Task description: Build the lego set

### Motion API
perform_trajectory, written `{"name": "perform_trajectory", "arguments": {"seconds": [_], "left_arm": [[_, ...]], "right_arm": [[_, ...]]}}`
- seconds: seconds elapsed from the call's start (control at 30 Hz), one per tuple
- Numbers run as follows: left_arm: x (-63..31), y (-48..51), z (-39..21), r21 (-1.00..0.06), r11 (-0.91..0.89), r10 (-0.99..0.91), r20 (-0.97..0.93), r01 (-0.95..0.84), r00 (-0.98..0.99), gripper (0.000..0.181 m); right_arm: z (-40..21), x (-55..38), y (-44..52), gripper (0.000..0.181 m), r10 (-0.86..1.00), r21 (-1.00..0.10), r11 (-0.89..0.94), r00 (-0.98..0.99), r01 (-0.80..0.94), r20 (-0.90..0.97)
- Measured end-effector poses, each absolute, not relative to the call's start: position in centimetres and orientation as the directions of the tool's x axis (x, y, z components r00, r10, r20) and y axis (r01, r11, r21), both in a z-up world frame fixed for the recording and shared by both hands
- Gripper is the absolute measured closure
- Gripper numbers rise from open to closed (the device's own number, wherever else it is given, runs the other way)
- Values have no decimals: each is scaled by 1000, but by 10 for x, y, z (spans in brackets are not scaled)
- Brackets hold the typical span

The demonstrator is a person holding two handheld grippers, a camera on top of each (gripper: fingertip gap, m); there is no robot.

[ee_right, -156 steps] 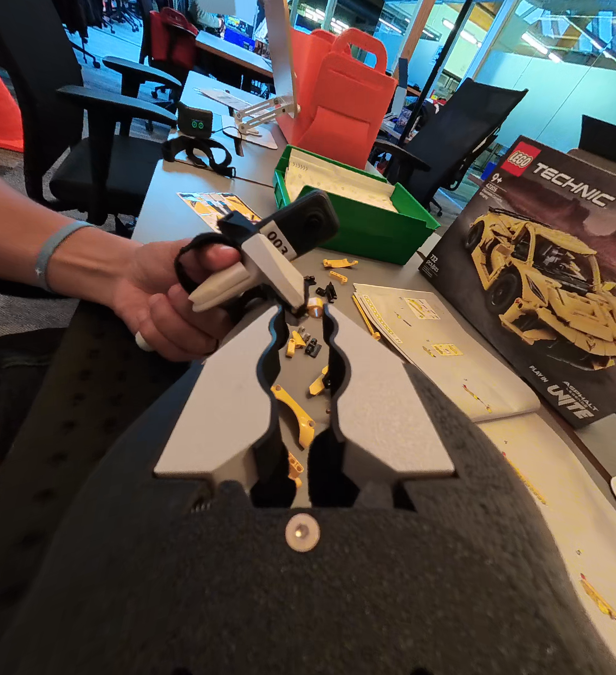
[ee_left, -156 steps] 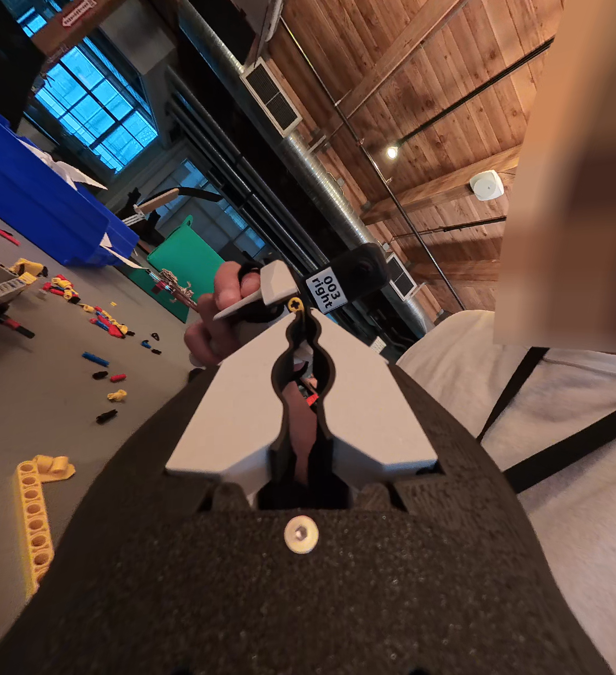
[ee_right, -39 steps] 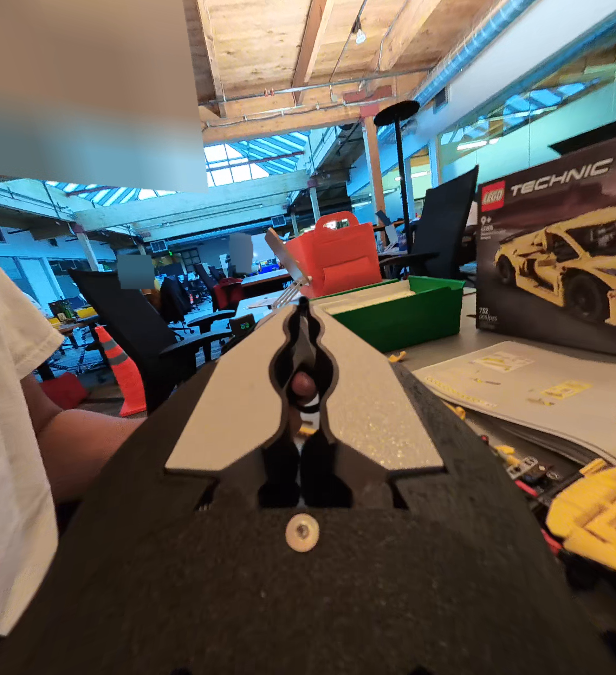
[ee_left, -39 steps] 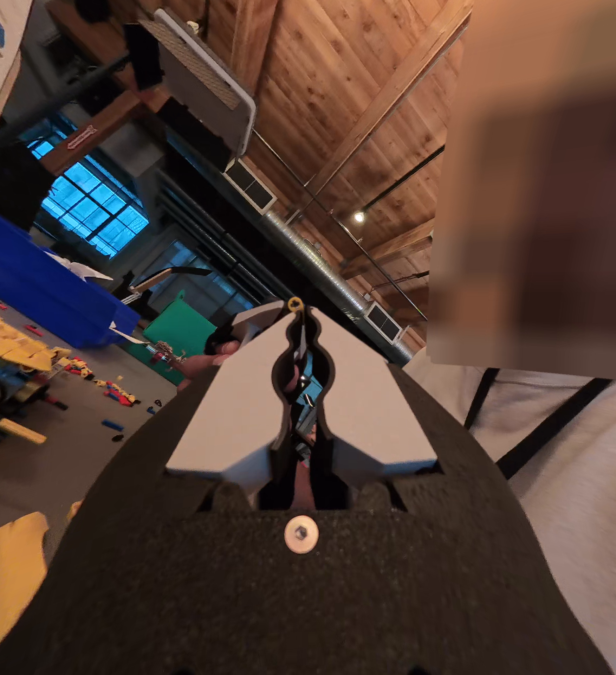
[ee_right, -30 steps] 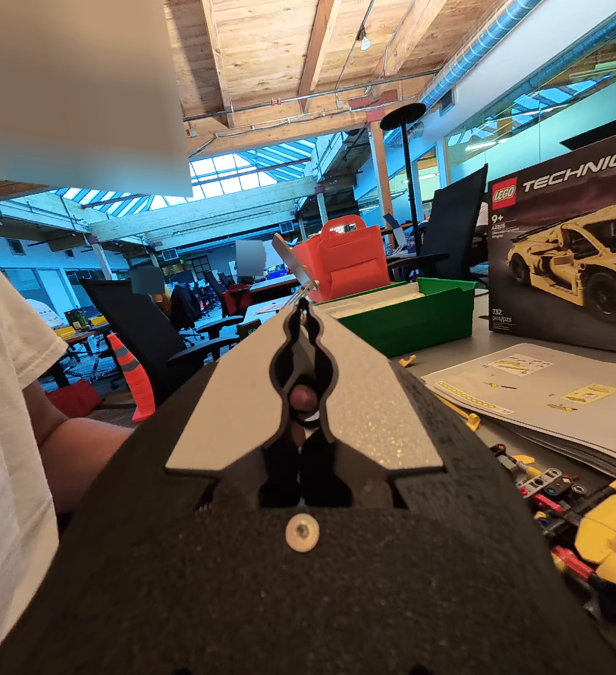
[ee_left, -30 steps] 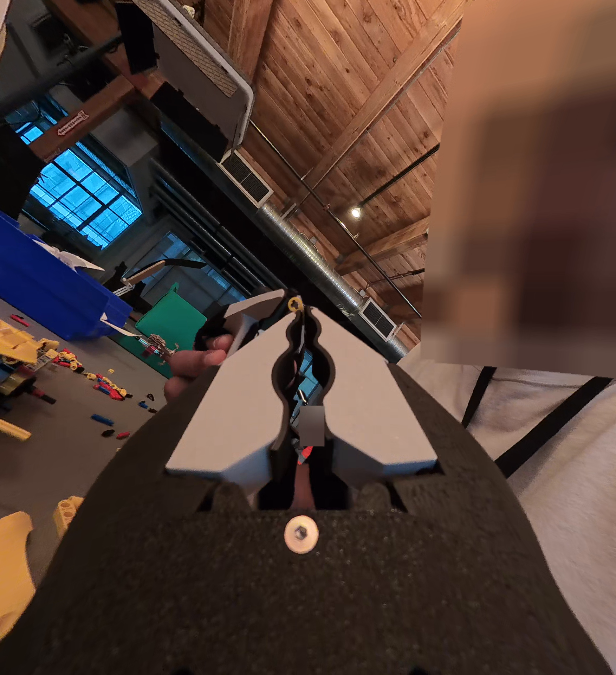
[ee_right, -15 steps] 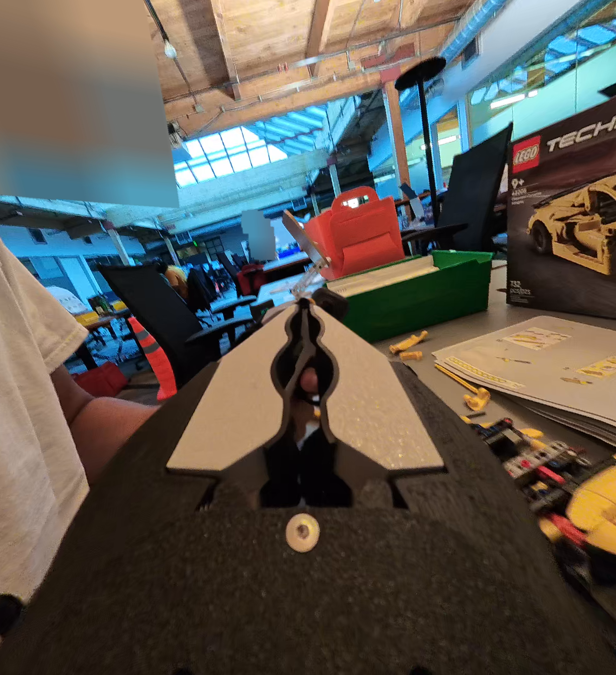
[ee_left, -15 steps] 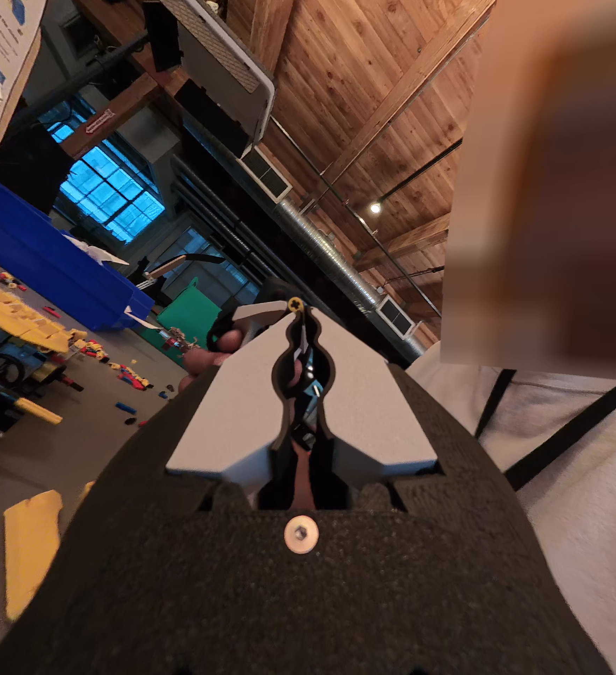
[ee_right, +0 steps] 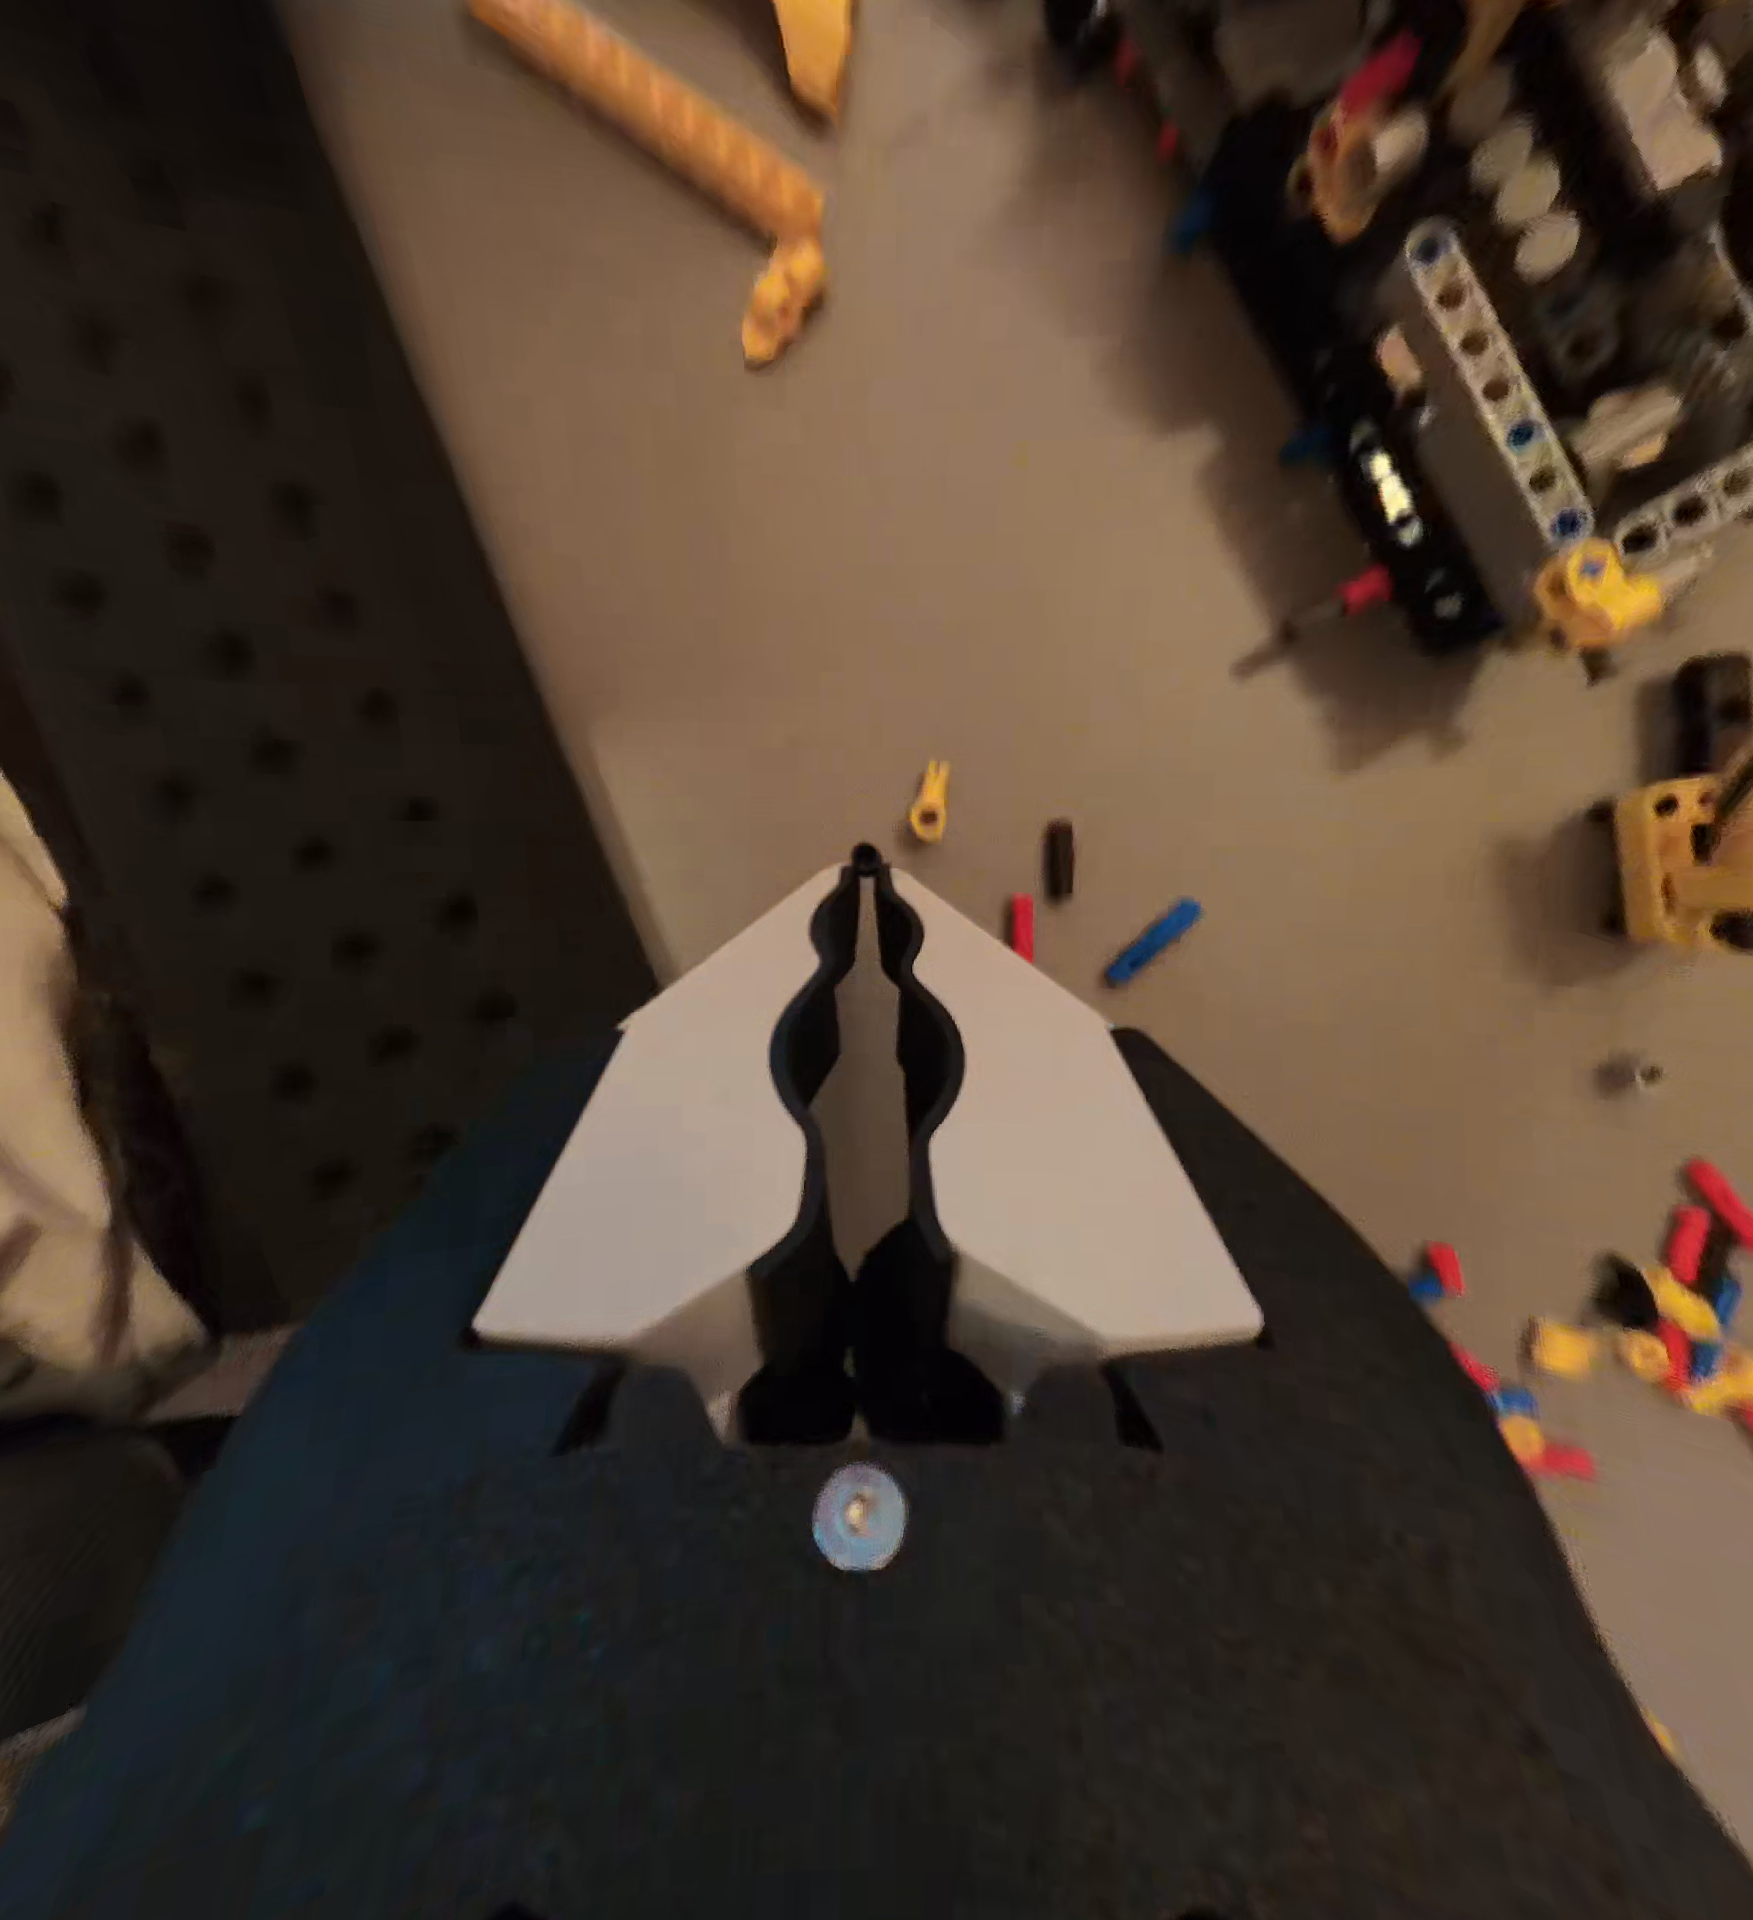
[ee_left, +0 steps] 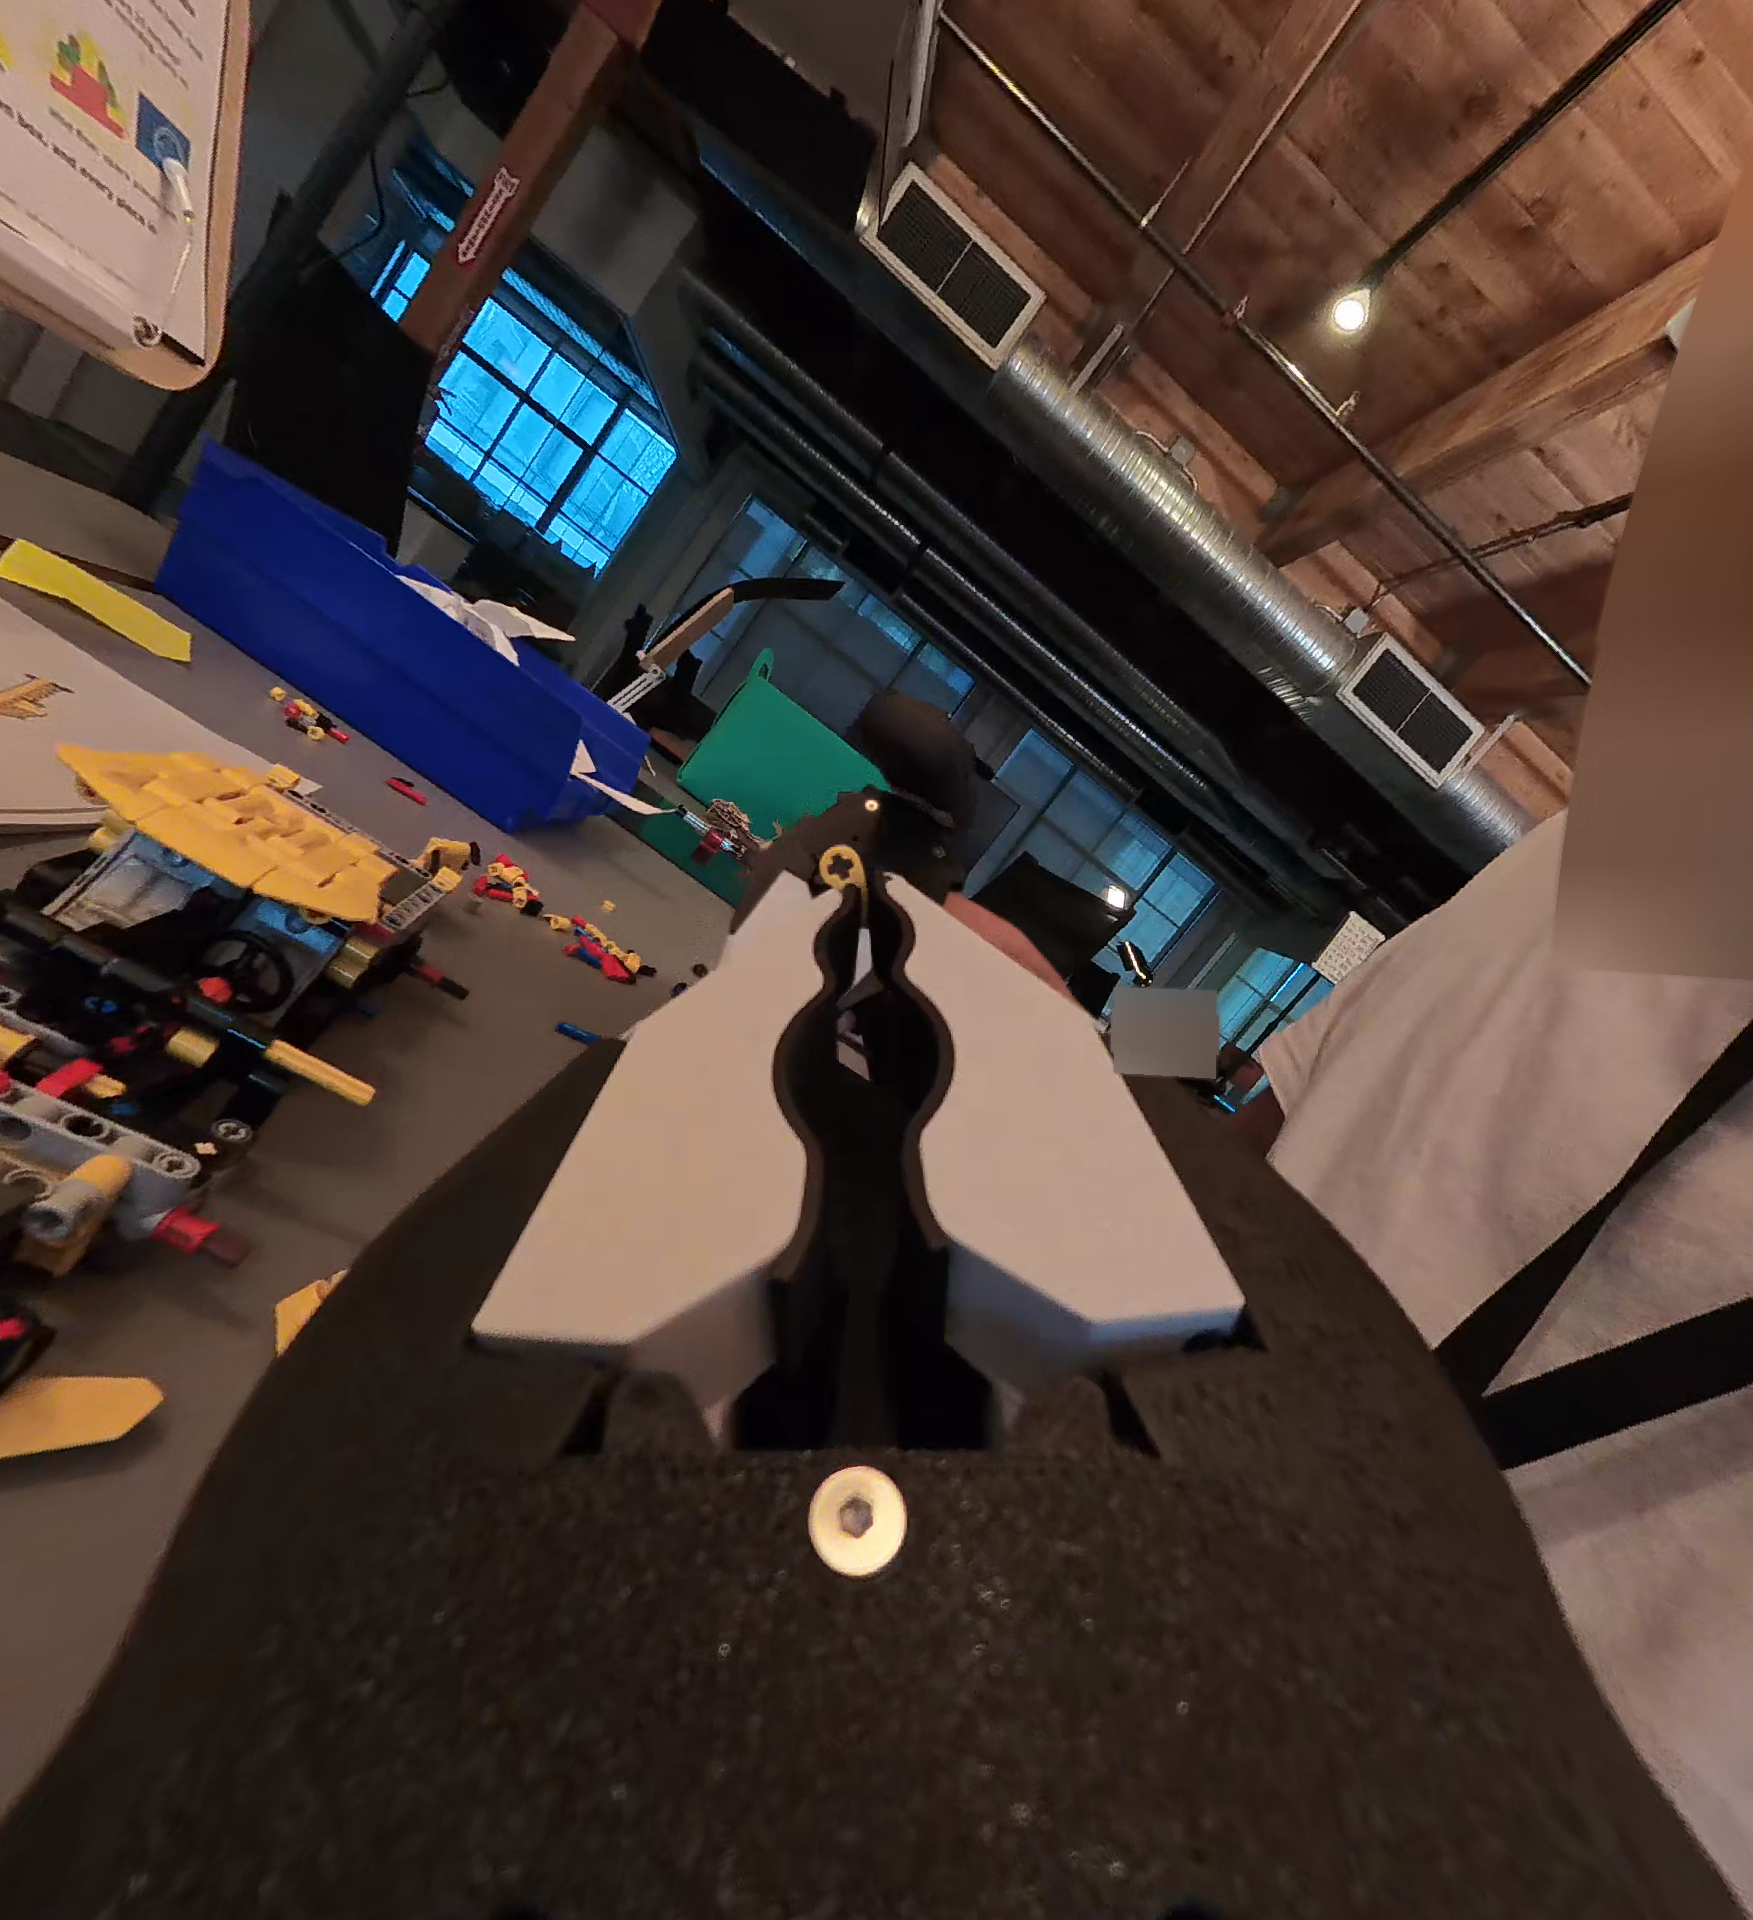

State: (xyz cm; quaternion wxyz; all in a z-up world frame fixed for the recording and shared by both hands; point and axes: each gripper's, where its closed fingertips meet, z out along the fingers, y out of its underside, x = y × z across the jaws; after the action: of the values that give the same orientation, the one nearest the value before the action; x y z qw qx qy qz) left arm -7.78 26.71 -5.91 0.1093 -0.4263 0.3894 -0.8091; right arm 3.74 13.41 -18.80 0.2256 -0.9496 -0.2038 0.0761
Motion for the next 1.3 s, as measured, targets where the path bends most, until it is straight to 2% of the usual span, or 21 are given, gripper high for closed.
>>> {"name": "perform_trajectory", "arguments": {"seconds": [0.07, 0.17, 0.33, 0.67, 0.87, 0.97, 1.0, 1.17, 1.3], "left_arm": [[-78, 268, -59, -718, -678, -504, 608, -155, -614, 180], [-76, 264, -62, -728, -662, -507, 610, -177, -609, 180], [-74, 254, -67, -763, -616, -537, 589, -196, -605, 180], [-74, 254, -67, -762, -616, -535, 592, -201, -603, 180], [-73, 254, -67, -758, -619, -531, 596, -203, -603, 180], [-73, 254, -68, -755, -621, -528, 601, -210, -600, 180], [-73, 255, -68, -755, -621, -530, 601, -208, -599, 180], [-73, 255, -68, -753, -625, -527, 602, -206, -600, 180], [-73, 255, -68, -754, -624, -527, 600, -206, -602, 181]], "right_arm": [[-188, 46, 122, 179, 389, -427, -840, 921, 336, -39], [-188, 46, 117, 179, 367, -448, -843, 927, 297, -76], [-202, 47, 107, 179, 364, -387, -867, 929, 313, -64], [-210, 50, 95, 180, 369, -348, -879, 927, 325, -66], [-199, 28, 118, 167, 429, -480, -799, 903, 363, -31], [-205, 11, 134, 162, 402, -492, -810, 913, 320, -67], [-208, 11, 138, 156, 386, -492, -813, 921, 312, -52], [-213, 18, 162, 147, 314, -566, -779, 949, 268, 17], [-214, 21, 176, 147, 305, -598, -758, 952, 260, 28]]}}
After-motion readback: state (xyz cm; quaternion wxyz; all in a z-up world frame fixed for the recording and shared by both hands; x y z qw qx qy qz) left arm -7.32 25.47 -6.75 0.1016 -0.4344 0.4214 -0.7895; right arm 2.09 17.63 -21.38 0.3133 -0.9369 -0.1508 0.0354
